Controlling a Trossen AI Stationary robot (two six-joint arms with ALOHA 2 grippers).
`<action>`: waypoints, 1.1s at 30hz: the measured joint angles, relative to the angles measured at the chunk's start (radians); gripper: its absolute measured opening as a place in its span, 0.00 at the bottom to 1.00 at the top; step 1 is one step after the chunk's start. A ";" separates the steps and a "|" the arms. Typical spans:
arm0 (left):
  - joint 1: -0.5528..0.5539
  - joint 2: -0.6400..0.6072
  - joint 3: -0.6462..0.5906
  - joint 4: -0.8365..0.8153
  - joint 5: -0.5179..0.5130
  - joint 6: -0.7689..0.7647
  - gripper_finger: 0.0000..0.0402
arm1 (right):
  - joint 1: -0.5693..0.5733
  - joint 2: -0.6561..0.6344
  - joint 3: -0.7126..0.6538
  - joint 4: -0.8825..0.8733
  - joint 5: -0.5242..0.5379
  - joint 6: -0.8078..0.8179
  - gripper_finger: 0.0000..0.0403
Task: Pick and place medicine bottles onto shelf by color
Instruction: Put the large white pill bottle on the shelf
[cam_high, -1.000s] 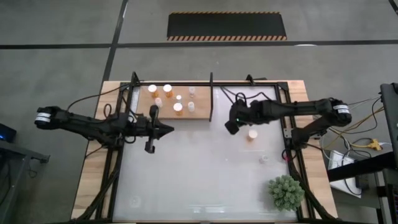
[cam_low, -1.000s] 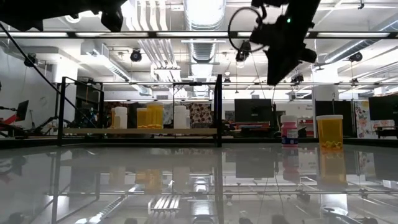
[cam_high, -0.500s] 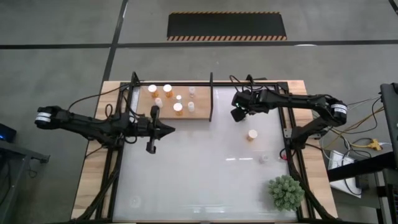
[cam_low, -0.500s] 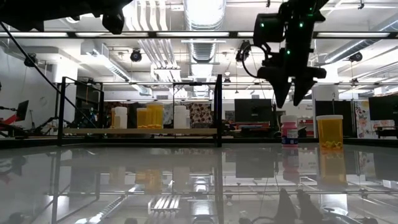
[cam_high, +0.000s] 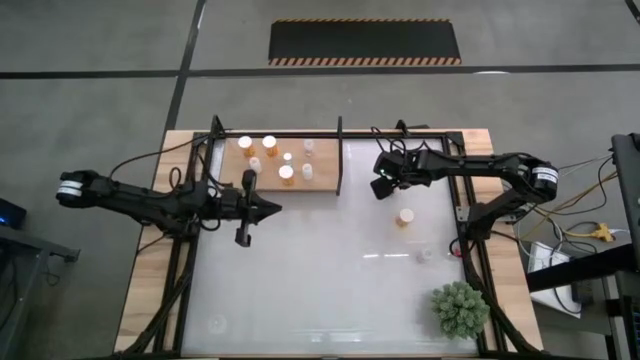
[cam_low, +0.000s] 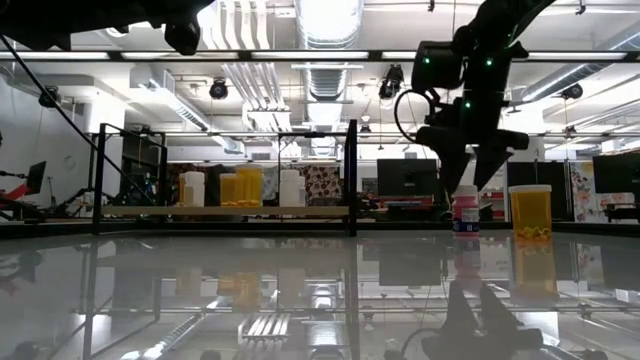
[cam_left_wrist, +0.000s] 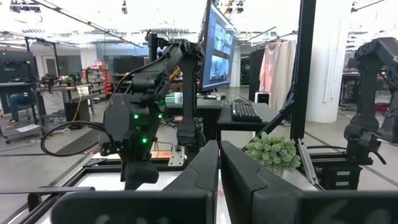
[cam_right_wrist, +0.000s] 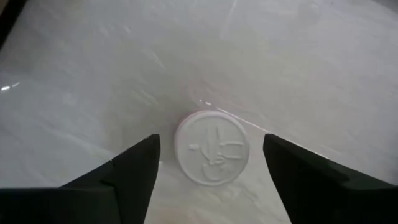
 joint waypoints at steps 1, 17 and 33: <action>0.000 0.000 0.000 0.000 0.000 0.000 0.00 | 0.000 0.000 -0.004 0.008 0.000 0.000 0.66; 0.000 0.000 0.000 0.000 0.000 0.000 0.00 | 0.001 -0.001 -0.005 0.019 0.010 0.000 0.38; 0.000 -0.002 0.000 0.002 -0.004 0.000 0.00 | 0.001 -0.014 0.377 -0.186 -0.003 -0.386 0.41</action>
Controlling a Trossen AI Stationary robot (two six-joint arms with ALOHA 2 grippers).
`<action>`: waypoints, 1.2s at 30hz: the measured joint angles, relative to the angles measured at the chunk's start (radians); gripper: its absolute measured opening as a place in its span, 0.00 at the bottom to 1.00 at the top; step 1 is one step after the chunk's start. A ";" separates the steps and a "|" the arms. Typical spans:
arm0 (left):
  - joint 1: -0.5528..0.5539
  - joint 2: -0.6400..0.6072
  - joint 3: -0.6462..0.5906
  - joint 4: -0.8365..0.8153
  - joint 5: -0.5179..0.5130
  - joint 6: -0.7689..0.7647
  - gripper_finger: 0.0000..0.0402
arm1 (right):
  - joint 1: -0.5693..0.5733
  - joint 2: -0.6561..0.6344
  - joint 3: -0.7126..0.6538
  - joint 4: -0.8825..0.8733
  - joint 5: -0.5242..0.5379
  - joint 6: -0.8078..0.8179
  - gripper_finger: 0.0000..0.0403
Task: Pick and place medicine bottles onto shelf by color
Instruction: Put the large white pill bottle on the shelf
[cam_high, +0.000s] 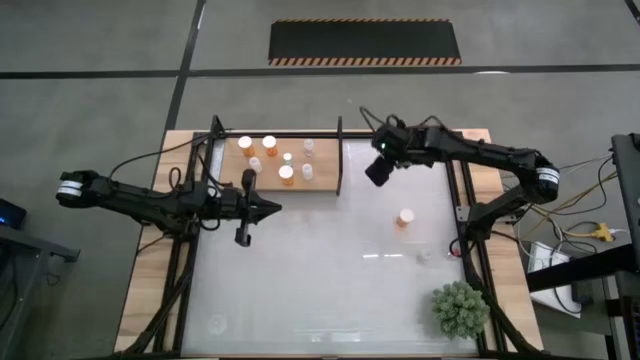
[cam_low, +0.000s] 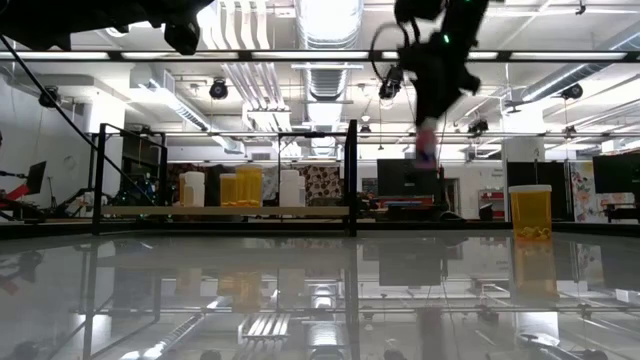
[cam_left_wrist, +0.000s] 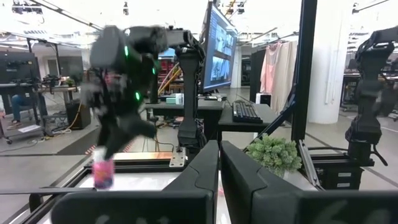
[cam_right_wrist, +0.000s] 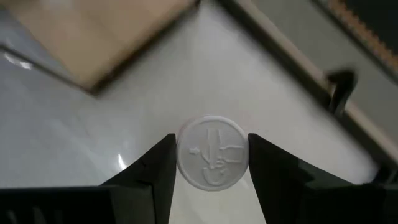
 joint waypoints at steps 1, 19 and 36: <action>0.000 -0.001 0.000 0.000 0.000 0.000 0.00 | 0.000 0.000 0.039 -0.004 -0.001 -0.025 0.41; 0.000 -0.003 0.000 0.001 -0.004 -0.002 0.00 | -0.014 0.000 -0.090 0.409 -0.015 -0.076 0.41; 0.000 -0.003 0.000 0.003 -0.003 -0.001 0.00 | -0.053 -0.001 -0.533 1.184 -0.093 0.028 0.41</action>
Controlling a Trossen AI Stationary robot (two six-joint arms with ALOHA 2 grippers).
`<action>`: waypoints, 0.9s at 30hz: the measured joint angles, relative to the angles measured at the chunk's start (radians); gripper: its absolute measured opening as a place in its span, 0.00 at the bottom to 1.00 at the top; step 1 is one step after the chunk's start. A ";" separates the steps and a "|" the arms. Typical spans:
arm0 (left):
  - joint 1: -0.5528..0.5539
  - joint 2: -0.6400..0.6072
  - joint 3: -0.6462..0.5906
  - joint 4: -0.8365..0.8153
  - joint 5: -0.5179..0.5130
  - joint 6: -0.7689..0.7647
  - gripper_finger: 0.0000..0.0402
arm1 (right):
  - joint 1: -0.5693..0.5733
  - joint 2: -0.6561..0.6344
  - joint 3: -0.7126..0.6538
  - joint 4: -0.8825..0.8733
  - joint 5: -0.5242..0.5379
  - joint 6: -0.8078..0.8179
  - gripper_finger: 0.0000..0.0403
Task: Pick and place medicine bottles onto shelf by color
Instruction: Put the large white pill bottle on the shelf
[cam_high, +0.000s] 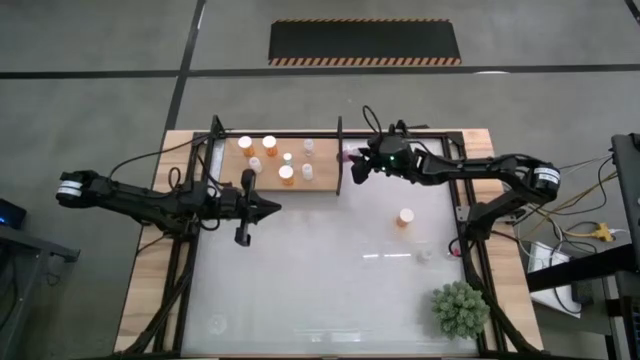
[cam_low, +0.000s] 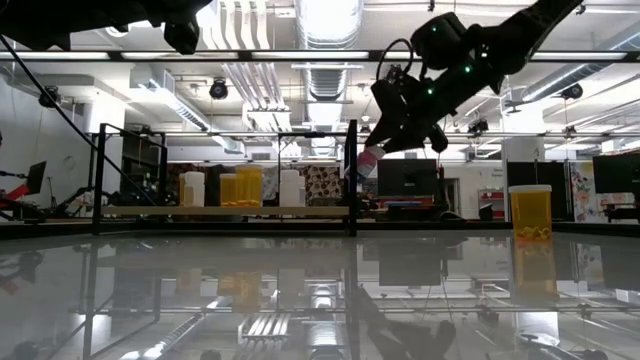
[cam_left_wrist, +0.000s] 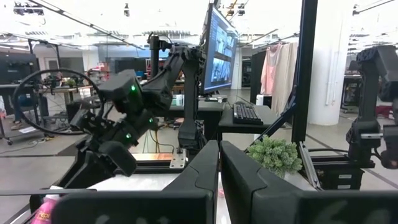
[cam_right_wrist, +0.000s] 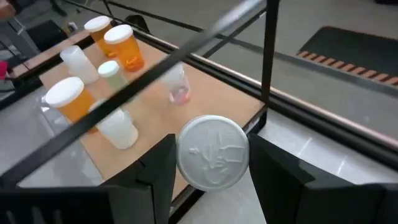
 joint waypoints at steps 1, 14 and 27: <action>0.000 0.000 0.000 0.001 0.000 0.000 0.00 | 0.000 0.002 -0.008 0.008 0.000 0.009 0.41; 0.000 0.000 0.000 0.016 0.000 -0.008 0.00 | -0.027 -0.028 0.052 -0.153 0.030 0.001 0.41; 0.000 0.001 0.000 0.026 0.000 0.001 0.00 | 0.023 0.019 0.745 -0.835 -0.138 -0.233 0.40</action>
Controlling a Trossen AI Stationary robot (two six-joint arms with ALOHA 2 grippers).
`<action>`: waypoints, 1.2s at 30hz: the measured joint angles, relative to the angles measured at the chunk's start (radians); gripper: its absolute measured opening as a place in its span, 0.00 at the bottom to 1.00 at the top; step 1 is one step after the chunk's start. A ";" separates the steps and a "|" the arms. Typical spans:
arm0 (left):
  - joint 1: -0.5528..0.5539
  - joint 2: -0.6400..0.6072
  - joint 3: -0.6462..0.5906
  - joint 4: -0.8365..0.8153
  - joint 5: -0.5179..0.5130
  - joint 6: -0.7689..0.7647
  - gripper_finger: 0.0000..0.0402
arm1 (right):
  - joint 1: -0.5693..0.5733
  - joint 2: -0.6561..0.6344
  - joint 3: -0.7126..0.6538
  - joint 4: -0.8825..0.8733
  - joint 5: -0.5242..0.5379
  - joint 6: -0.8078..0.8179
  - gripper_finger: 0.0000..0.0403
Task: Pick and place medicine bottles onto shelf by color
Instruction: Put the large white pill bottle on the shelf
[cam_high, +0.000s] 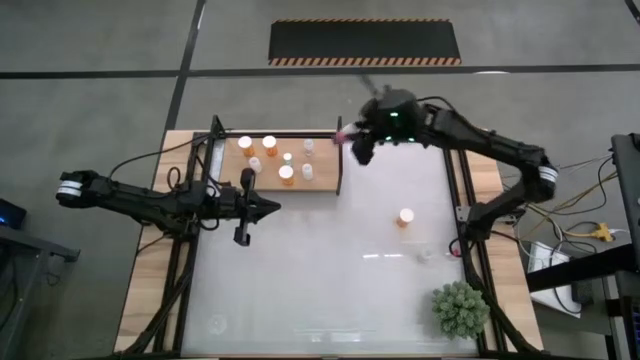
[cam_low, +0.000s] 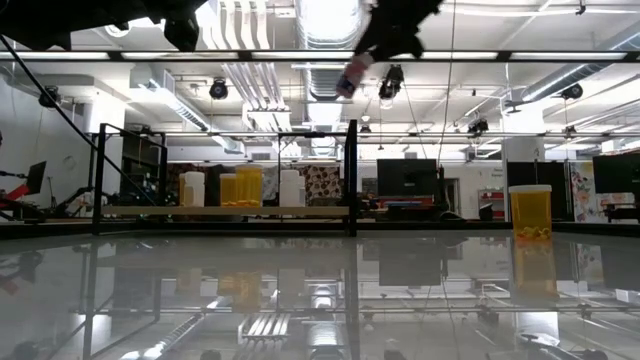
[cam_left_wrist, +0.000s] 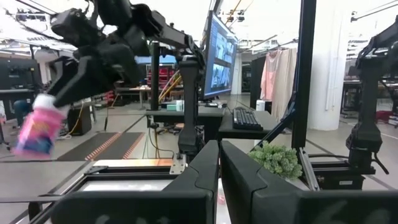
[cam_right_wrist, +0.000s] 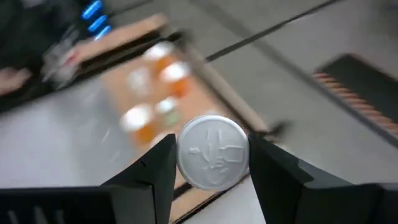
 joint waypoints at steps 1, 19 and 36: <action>0.000 0.000 0.000 0.000 0.000 0.000 0.00 | 0.012 0.034 0.042 -0.027 -0.048 -0.029 0.40; 0.000 0.000 0.000 -0.001 0.000 0.001 0.00 | 0.090 0.611 0.661 -0.475 -0.120 -0.364 0.40; 0.000 -0.001 0.000 -0.001 0.000 0.025 0.00 | 0.103 0.794 0.760 -0.604 0.068 -0.422 0.41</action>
